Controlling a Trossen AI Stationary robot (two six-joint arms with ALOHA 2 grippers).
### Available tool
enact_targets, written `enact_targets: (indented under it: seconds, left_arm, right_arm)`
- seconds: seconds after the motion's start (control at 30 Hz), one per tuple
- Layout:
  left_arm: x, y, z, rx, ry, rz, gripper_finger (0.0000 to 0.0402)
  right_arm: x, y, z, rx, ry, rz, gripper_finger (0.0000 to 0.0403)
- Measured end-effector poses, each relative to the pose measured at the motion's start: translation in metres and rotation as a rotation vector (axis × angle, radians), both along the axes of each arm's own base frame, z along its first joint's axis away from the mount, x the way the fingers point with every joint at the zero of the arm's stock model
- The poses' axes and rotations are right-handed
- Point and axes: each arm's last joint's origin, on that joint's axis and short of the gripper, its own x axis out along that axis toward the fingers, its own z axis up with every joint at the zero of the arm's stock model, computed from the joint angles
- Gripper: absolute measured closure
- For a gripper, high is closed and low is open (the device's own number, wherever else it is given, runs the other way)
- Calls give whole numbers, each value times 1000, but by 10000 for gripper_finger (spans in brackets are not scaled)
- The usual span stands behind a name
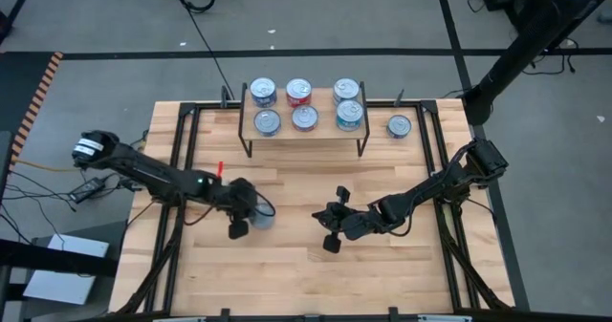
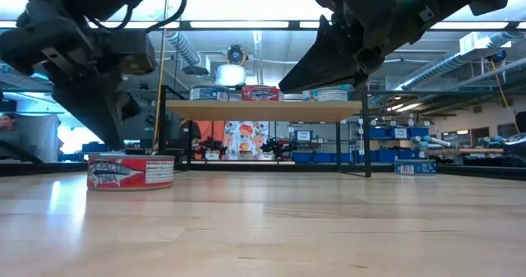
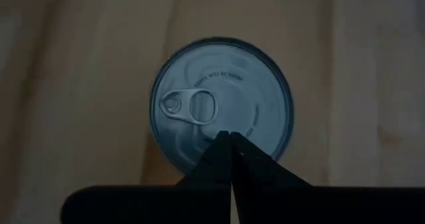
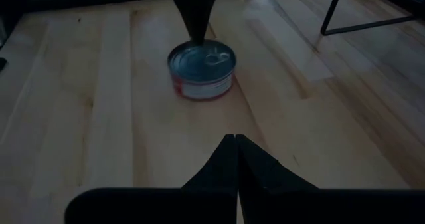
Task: Stack canned seafood by type on shelf
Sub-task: Stack the red tuna can on top of the red tuna can on the shelf
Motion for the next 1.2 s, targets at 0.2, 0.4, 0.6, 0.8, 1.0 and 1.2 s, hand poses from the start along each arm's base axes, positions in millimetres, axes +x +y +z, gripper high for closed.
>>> enact_targets:
  seconds: [0.2,0.4,0.6,0.8,1.0,1.2]
  left_arm:
    - [19,-5,-15,-15,-37,-92,400]
    - [46,-9,-17,18,-28,-131,400]
    - [82,-22,-17,82,-79,-230,400]
    - [114,-31,-29,167,-165,-279,400]
    - [125,-32,-30,221,-266,-283,400]
    - [120,-34,-11,385,-321,-268,400]
  right_arm:
    - [-1,3,0,-2,1,10,398]
    - [-1,4,0,-1,-1,14,398]
    - [-1,4,0,-1,-3,14,398]
    - [-5,12,0,-29,8,57,398]
    - [-9,23,0,-48,15,101,398]
    - [-11,27,-1,-50,17,114,398]
